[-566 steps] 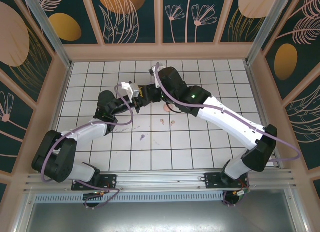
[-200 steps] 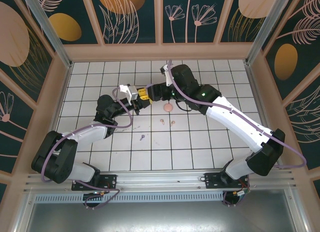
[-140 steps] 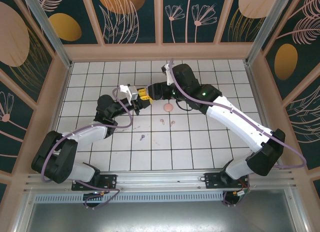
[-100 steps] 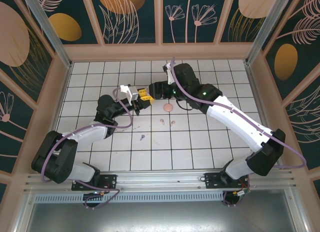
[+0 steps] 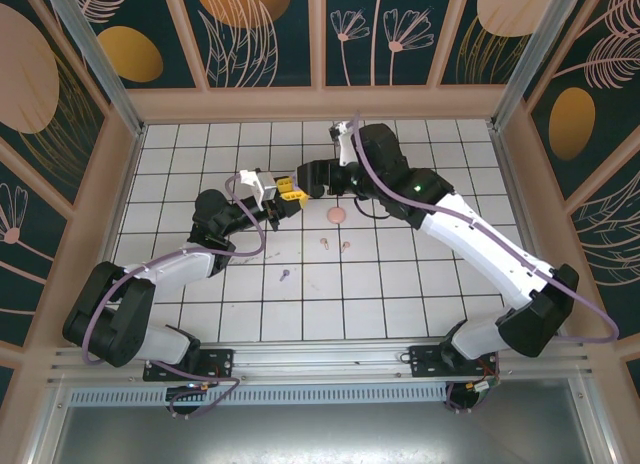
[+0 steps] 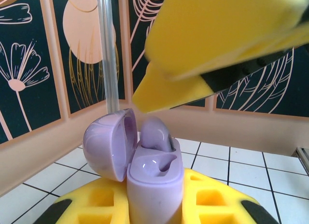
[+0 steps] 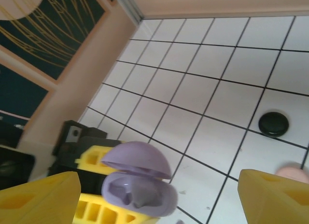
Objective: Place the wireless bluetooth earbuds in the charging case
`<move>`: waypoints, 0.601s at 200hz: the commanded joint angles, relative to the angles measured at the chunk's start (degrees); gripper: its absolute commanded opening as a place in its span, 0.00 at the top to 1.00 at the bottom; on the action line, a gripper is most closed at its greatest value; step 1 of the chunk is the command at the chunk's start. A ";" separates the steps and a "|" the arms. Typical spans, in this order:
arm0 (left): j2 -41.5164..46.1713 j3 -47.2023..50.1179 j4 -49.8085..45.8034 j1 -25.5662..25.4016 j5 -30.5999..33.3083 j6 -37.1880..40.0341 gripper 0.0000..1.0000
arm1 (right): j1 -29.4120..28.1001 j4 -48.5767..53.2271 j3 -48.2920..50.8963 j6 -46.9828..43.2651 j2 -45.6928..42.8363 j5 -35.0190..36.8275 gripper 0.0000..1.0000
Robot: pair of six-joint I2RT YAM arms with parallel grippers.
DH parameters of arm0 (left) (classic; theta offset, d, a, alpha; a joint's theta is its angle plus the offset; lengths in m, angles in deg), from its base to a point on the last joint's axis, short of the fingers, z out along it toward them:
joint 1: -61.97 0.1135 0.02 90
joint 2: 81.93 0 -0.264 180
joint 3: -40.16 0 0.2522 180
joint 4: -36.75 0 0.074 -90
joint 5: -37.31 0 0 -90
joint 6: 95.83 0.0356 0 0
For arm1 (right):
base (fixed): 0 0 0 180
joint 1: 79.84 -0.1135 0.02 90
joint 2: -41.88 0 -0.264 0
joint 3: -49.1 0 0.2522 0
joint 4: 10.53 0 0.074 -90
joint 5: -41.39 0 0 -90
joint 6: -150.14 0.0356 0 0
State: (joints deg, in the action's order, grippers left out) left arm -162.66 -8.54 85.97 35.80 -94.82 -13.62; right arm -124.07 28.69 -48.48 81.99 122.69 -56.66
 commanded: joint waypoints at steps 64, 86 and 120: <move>1.09 -0.82 3.17 0.07 0.24 0.21 1.00 | 0.28 -2.01 2.04 2.56 -5.00 -0.42 0.28; 2.15 0.44 4.39 0.11 3.98 0.80 1.00 | -0.47 -1.81 5.35 3.32 -6.53 0.00 0.28; 3.29 3.10 7.63 0.13 13.34 0.64 1.00 | -1.03 -4.07 14.96 7.33 -10.47 2.63 0.28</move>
State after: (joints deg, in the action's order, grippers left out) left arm -161.04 -7.28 88.01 35.80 -89.29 -13.40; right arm -124.46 26.76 -38.79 85.66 115.59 -56.20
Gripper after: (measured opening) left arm 0.216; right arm 0.720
